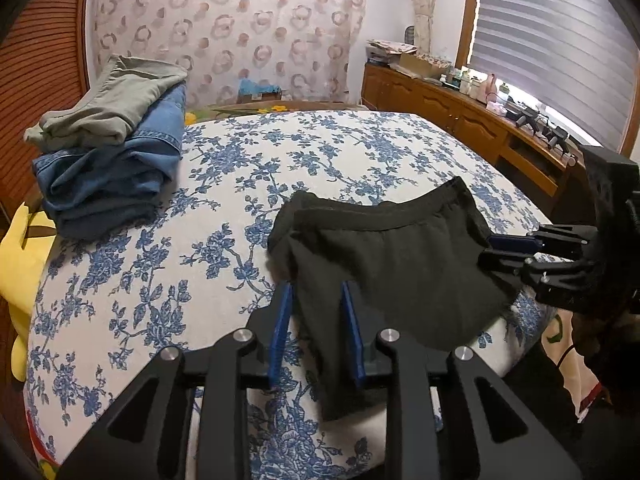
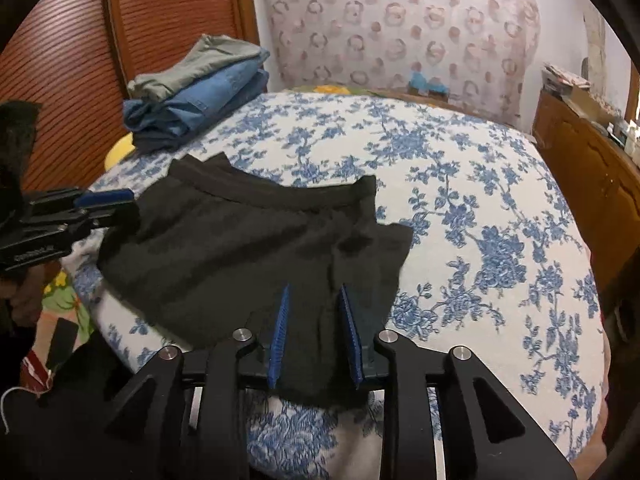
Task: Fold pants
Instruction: 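Close both grippers on the folded black garment's edge, side by side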
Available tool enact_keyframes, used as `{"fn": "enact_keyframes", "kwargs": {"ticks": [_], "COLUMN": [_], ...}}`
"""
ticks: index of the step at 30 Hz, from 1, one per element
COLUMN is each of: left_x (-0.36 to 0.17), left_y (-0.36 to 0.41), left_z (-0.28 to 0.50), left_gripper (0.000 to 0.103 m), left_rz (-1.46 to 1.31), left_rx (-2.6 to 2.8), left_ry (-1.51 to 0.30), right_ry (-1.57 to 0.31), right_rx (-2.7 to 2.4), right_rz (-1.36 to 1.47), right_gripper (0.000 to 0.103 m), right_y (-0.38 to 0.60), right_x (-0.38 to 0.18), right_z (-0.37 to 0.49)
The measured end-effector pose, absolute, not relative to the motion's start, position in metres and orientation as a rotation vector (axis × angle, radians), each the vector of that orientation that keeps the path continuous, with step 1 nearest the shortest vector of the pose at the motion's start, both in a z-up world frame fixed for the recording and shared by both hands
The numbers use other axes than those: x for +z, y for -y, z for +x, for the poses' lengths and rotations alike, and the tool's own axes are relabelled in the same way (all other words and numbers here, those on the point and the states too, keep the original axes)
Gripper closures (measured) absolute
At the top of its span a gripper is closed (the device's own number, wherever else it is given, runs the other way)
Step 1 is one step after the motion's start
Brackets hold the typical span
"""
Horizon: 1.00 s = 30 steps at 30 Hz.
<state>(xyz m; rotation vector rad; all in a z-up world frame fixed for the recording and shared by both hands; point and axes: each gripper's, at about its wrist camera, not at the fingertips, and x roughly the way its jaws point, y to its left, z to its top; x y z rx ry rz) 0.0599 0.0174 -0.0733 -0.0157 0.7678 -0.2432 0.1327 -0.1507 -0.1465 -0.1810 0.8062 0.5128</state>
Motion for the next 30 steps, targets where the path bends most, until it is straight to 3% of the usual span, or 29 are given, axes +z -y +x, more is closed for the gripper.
{"fn": "enact_keyframes", "kwargs": {"ticks": [12, 30], "left_x": [-0.081, -0.073], "left_y": [-0.018, -0.017], "left_z": [0.065, 0.087], "left_gripper": [0.079, 0.078], "left_rz": [-0.033, -0.062], "left_rx": [-0.246, -0.259], "left_ry": [-0.787, -0.781], "right_ry": [-0.828, -0.831], "right_rx": [0.487, 0.436], "right_rz": [-0.231, -0.192], "right_gripper": [0.052, 0.044], "right_y": [0.137, 0.158], "right_x": [-0.15, -0.131], "right_z": [0.127, 0.126]}}
